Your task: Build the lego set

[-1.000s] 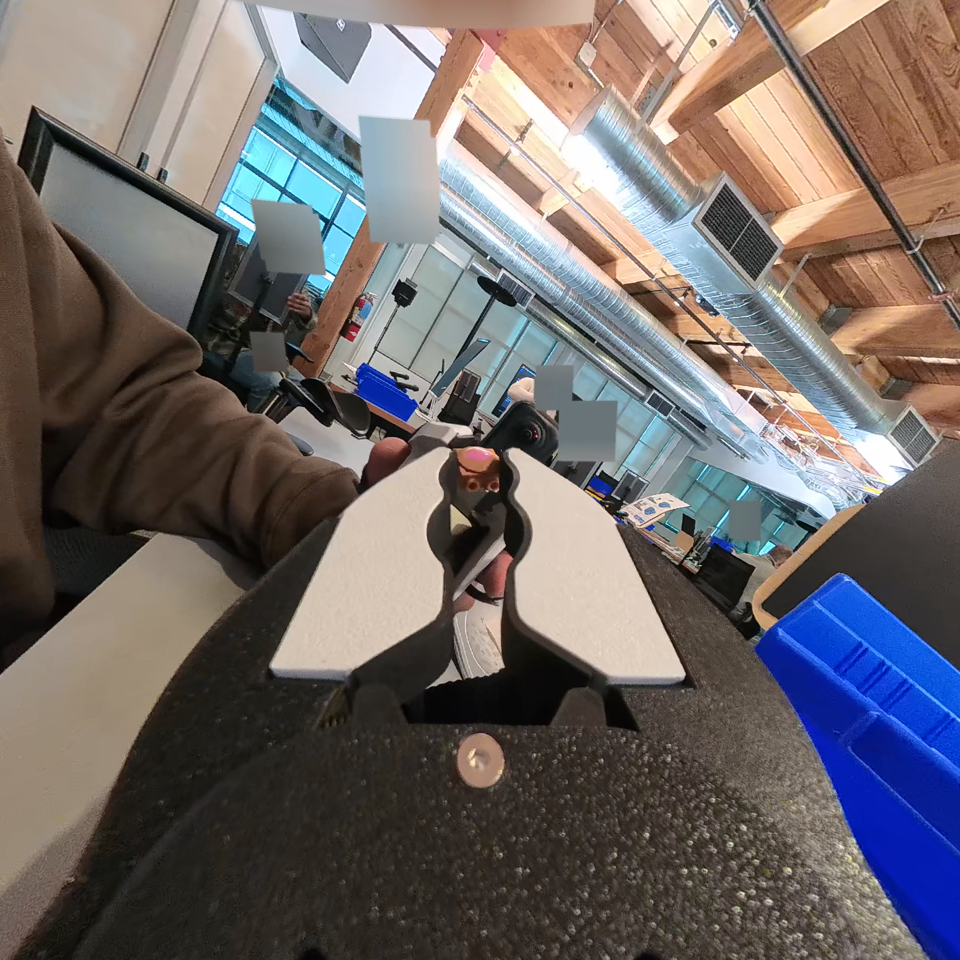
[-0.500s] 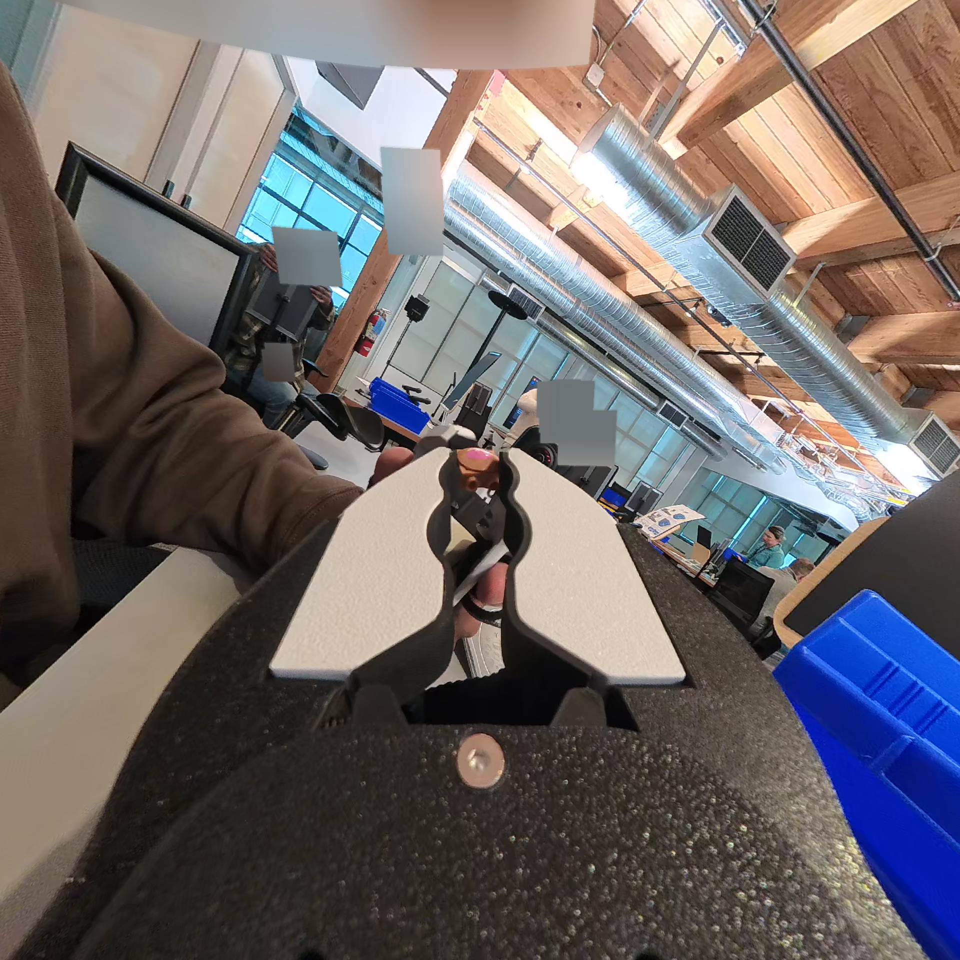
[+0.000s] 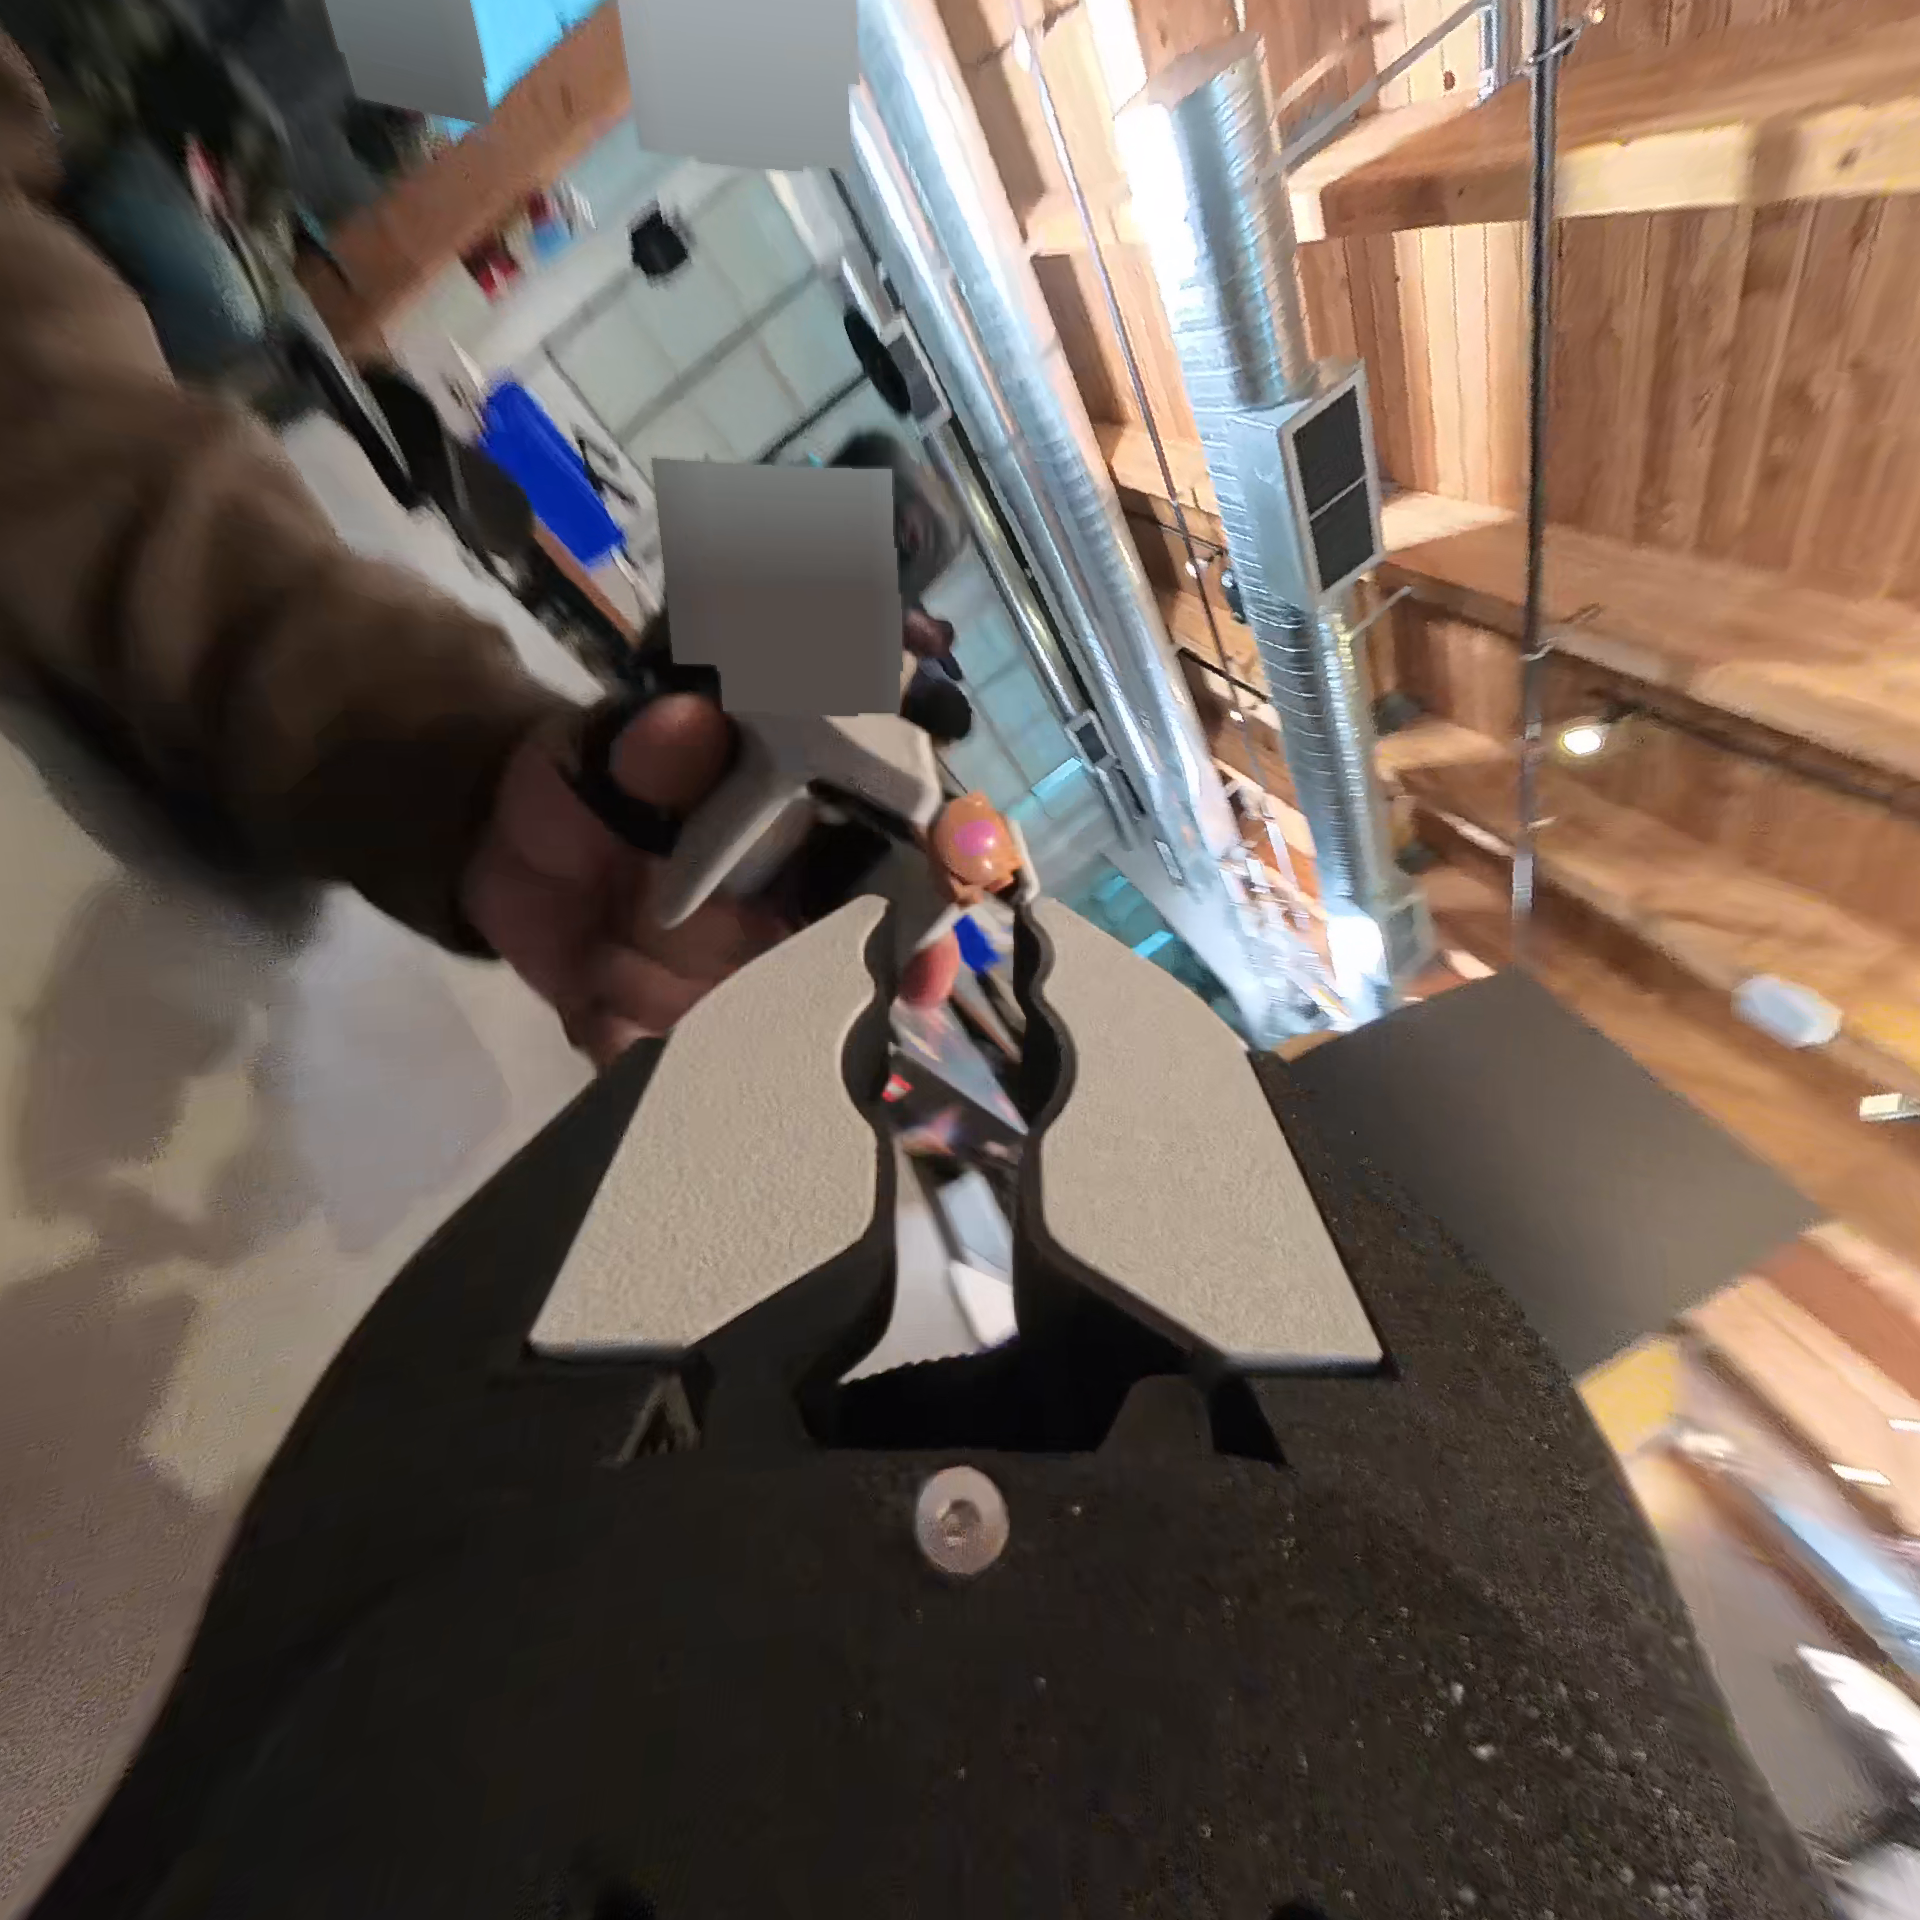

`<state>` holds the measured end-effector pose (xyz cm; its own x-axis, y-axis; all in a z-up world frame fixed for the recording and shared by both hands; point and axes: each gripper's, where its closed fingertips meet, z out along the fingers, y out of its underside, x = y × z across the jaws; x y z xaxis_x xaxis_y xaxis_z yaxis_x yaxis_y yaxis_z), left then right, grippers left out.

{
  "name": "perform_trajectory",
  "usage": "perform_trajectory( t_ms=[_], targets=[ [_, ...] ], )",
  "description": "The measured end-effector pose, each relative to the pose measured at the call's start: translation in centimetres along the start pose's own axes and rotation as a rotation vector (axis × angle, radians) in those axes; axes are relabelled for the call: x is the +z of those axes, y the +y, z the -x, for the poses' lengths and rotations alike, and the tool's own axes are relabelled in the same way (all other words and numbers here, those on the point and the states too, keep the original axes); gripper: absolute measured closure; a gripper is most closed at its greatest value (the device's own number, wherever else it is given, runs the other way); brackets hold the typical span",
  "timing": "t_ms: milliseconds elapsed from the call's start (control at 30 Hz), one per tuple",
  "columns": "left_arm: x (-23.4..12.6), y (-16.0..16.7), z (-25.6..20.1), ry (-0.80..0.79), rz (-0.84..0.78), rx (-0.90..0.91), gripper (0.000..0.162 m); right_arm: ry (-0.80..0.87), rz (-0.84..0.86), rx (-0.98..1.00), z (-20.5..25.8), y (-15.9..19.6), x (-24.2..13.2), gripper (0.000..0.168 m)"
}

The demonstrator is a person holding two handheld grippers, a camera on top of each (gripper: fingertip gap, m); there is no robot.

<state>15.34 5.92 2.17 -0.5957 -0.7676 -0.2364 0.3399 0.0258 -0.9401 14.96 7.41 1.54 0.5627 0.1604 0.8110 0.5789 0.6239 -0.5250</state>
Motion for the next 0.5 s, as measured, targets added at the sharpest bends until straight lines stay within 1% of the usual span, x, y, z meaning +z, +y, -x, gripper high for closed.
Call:
perform_trajectory(
  t_ms=[67, 133, 200, 300, 367, 500],
  targets=[
    [-0.1, 0.5, 1.2, -0.107, 0.096, 0.127, 0.14, 0.033, 0.075, -0.182, -0.1, 0.9, 0.0, 0.148],
    [-0.4, 1.0, 2.1, -0.206, 0.195, 0.301, 0.14, 0.066, 0.155, -0.371, -0.2, 2.0, -0.1, 0.148],
    [-0.7, 1.3, 3.1, -0.311, 0.281, 0.486, 0.14, 0.076, 0.217, -0.486, -0.2, 3.0, -0.2, 0.15],
    [-0.8, 1.4, 3.9, -0.421, 0.366, 0.715, 0.14, 0.076, 0.254, -0.488, -0.1, 4.1, -0.1, 0.15],
    [-0.7, 1.6, 3.9, -0.453, 0.398, 0.812, 0.14, 0.077, 0.262, -0.454, 0.0, 4.5, -0.1, 0.15],
    [-0.4, 1.8, 3.8, -0.475, 0.394, 0.849, 0.14, 0.076, 0.272, -0.421, 0.2, 5.1, -0.1, 0.15]
  ],
)
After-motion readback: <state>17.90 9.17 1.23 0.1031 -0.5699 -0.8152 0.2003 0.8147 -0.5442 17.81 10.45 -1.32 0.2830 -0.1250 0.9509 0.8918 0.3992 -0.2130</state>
